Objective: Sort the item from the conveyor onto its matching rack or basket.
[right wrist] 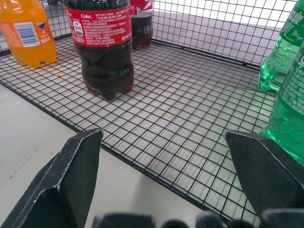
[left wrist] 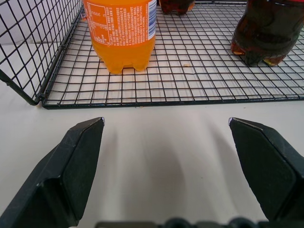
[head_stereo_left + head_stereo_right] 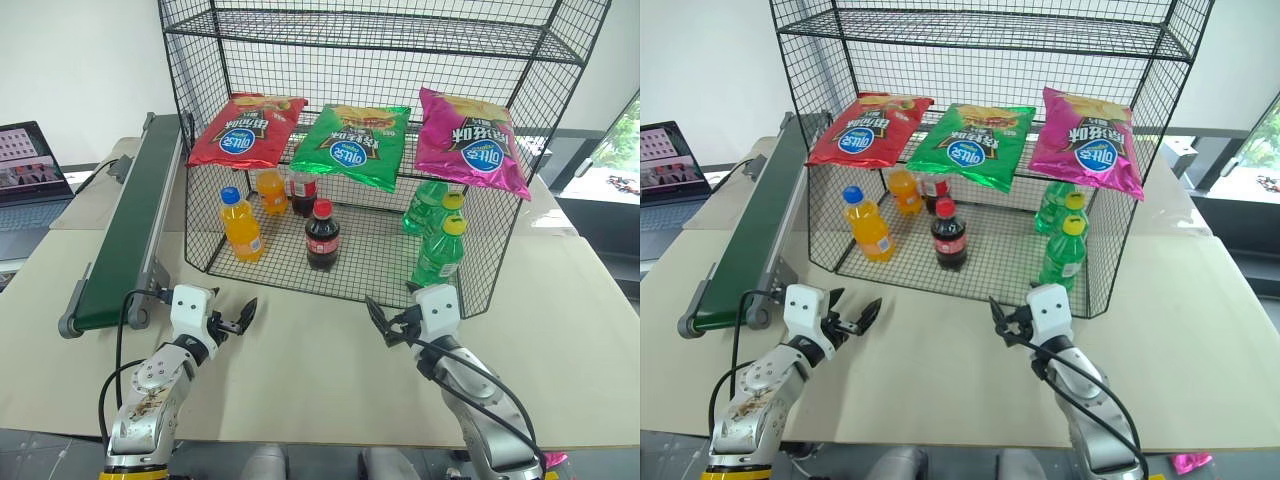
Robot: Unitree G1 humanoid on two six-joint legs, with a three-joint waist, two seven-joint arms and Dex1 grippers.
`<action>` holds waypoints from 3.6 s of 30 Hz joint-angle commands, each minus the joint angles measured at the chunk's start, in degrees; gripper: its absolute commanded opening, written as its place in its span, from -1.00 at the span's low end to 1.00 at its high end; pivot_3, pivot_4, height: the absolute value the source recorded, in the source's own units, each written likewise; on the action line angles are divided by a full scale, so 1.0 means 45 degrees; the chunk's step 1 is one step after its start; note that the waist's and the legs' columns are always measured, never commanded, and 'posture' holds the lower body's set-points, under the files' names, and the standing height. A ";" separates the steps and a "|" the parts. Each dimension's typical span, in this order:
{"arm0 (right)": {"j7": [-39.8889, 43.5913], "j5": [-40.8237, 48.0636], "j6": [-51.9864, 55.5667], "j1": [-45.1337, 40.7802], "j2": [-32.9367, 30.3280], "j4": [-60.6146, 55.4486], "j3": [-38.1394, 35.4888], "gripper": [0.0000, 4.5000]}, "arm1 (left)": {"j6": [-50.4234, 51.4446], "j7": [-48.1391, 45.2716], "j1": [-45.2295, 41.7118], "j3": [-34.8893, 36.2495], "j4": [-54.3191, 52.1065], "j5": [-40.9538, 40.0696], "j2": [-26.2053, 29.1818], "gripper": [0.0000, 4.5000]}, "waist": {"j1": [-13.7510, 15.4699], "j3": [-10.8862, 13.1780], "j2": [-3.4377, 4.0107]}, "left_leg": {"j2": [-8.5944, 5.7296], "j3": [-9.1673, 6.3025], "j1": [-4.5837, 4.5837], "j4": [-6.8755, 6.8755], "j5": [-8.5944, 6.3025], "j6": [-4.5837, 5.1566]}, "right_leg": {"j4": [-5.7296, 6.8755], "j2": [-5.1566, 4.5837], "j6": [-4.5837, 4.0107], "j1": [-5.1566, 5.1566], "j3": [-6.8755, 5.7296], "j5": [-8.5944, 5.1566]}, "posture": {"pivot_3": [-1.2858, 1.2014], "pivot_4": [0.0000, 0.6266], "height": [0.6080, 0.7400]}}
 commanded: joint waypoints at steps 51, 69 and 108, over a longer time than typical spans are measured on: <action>0.0217 0.0023 0.0104 -0.0270 0.0135 -0.0510 0.0049 1.00 | -0.0236 -0.0366 -0.0196 0.0093 -0.0785 0.0027 0.0627 0.98 | 0.0003 -0.0074 0.0015 | 0.0001 0.0000 0.0016 -0.0004 0.0000 0.0001 | -0.0004 0.0001 -0.0002 0.0016 -0.0001 0.0001 | 0.03 -0.52 0.97; 0.0252 0.0024 -0.0049 -0.0773 0.0140 -0.0197 0.0066 1.00 | -0.0260 -0.0033 0.0384 -0.0169 -0.1366 0.0062 0.0245 0.98 | -0.0018 -0.0084 0.0008 | 0.0000 -0.0001 0.0007 0.0000 0.0000 0.0000 | 0.0000 0.0000 -0.0004 0.0009 0.0001 0.0002 | 0.03 -0.52 0.97; 0.9628 0.7028 0.2884 -1.0504 -0.0519 0.2424 0.0908 1.00 | 0.0098 0.1342 -0.0953 0.7495 0.0368 -0.3450 0.2865 0.98 | -0.0040 -0.0063 -0.0028 | 0.0009 -0.0008 0.0007 -0.0001 -0.0008 0.0012 | 0.0028 0.0003 -0.0106 -0.0014 -0.0019 0.0062 | 0.03 -0.52 0.97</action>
